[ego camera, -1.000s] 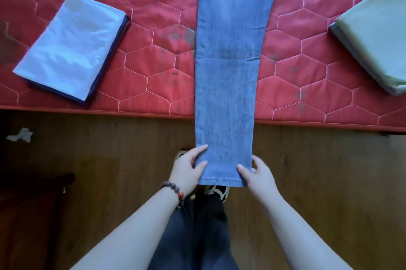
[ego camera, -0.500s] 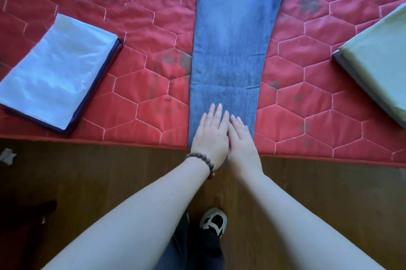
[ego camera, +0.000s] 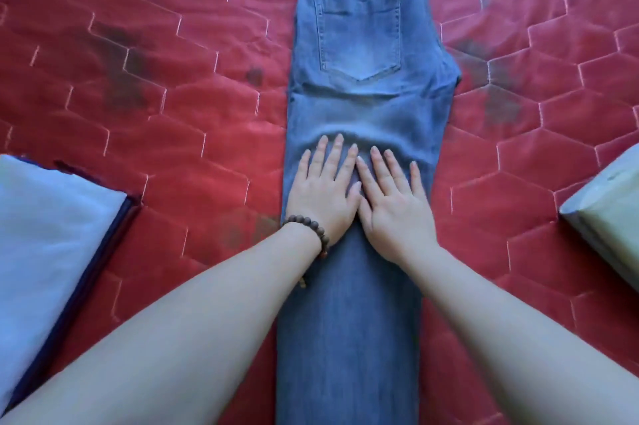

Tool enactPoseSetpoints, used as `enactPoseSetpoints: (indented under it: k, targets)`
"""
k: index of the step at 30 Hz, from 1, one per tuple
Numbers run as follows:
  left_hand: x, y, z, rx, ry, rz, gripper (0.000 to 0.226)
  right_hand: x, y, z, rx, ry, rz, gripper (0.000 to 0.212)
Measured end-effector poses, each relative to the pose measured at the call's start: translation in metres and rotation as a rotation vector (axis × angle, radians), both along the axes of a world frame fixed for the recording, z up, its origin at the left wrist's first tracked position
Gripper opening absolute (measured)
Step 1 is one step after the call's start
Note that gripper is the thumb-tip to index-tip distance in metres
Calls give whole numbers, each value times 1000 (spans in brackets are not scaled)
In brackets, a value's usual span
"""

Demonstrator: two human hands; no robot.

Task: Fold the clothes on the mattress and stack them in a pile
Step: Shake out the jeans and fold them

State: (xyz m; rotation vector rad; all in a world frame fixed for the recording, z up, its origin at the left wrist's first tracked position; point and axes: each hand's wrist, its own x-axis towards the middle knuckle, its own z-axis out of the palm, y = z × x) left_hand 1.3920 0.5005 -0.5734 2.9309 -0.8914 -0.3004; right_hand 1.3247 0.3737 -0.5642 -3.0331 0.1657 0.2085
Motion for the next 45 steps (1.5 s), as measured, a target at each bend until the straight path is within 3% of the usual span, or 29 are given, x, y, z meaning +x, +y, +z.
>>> enactPoseSetpoints:
  k: [4, 6, 9, 12, 14, 19, 22, 25, 28, 32, 37, 41, 43, 45]
  targets:
    - [79, -1, -1, 33, -30, 112, 66, 61, -68, 1, -173, 98, -279, 62]
    - [97, 0, 3, 44, -57, 188, 70, 69, -80, 7, -172, 39, -385, 60]
    - [106, -12, 8, 11, -117, 101, 71, 81, -62, 12, -94, -176, -183, 59]
    - [123, -30, 2, -33, -76, -45, 70, 110, -45, 4, -7, -157, 167, 56]
    - [142, -35, -2, -17, -69, -16, 71, 136, -58, 0, -47, -86, 140, 58]
    - [179, -36, 5, 50, -144, 199, 73, 178, -113, 2, -185, -40, -313, 63]
    - [203, -66, 15, -96, -141, 81, 68, 209, -102, 9, -108, -161, -127, 60]
    - [226, -88, 8, -27, -80, -103, 63, 243, -95, 3, -87, -93, 120, 59]
    - [256, -81, 0, 14, -122, -96, 64, 272, -120, -1, -174, -33, 56, 57]
    - [310, -84, 3, 13, -57, 208, 64, 327, -149, 5, -248, 19, -179, 57]
    - [305, -89, 0, 8, -132, 76, 63, 334, -140, 2, -150, 6, 128, 60]
    - [310, -74, 10, -64, -123, 198, 57, 322, -160, 6, -11, -14, -194, 59]
    - [301, -70, 14, -182, -165, 270, 50, 306, -158, 10, -22, -113, -267, 64]
    - [295, -68, 16, -271, -72, 336, 47, 294, -153, 13, -4, -193, -331, 64]
